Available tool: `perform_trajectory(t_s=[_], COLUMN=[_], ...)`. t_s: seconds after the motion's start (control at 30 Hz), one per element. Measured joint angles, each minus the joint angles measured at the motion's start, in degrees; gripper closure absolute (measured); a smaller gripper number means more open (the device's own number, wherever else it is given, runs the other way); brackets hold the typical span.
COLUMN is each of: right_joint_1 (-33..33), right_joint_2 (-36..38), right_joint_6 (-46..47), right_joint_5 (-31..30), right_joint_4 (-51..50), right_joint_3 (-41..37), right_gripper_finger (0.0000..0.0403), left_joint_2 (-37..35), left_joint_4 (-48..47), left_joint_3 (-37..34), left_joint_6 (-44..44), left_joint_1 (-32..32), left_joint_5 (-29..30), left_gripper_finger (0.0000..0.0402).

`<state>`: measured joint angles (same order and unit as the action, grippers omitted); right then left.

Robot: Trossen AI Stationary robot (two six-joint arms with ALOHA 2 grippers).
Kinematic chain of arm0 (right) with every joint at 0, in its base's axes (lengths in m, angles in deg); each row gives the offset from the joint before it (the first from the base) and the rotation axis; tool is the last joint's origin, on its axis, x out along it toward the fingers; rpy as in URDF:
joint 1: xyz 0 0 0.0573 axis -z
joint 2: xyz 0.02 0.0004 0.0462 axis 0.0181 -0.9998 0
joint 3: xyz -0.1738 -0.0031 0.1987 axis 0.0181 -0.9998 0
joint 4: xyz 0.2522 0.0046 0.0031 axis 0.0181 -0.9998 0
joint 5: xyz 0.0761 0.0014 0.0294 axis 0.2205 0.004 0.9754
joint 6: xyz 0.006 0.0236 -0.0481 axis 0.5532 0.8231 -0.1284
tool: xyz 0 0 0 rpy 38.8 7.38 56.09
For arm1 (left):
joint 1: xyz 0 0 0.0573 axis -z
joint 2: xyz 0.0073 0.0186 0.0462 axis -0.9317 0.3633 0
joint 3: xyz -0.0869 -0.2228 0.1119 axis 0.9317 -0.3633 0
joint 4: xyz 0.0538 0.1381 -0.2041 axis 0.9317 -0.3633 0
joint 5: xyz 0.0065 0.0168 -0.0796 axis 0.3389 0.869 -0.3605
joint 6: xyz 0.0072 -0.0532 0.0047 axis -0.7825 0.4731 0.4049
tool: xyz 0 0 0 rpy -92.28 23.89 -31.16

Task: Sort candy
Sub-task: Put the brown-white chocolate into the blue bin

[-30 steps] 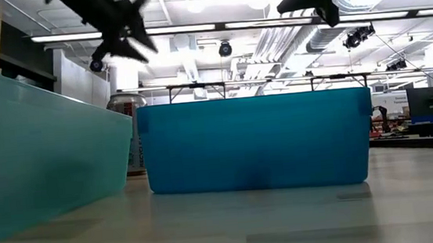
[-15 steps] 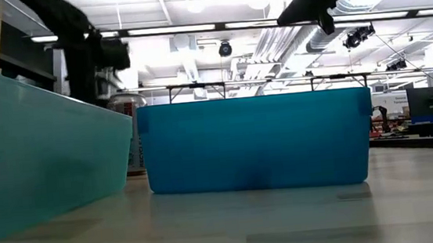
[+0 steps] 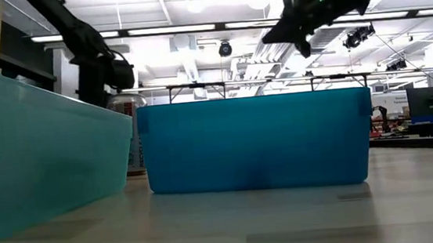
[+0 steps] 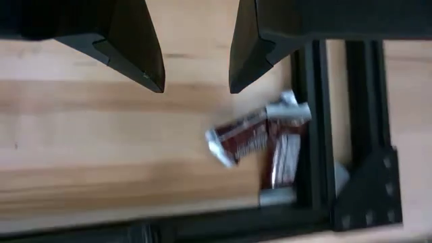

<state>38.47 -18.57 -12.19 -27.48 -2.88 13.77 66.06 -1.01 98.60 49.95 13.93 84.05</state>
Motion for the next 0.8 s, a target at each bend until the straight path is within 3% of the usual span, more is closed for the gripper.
perform_trajectory(t_s=[0.3,0.53,0.7,0.8], right_joint_1=[0.1,0.1,0.0,0.0], right_joint_2=[-4.4,-4.4,-4.4,-4.4], right_joint_6=[3.3,4.4,4.8,6.2], right_joint_5=[3.4,3.4,3.3,3.3], right_joint_4=[5.0,5.1,5.9,6.2], right_joint_3=[0.0,0.0,0.0,0.0], right_gripper_finger=[0.0403,0.0403,0.0403,0.0403], left_joint_2=[11.8,17.3,19.6,20.5], left_joint_4=[-9.2,-11.7,-10.8,-11.0], left_joint_3=[12.3,13.3,14.8,14.7], left_joint_6=[-10.6,-14.4,-16.3,-17.4], left_joint_1=[-3.0,-5.0,-4.9,-5.4], left_joint_5=[1.5,2.1,7.5,6.5], left_gripper_finger=[0.025,0.025,0.0255,0.0258])
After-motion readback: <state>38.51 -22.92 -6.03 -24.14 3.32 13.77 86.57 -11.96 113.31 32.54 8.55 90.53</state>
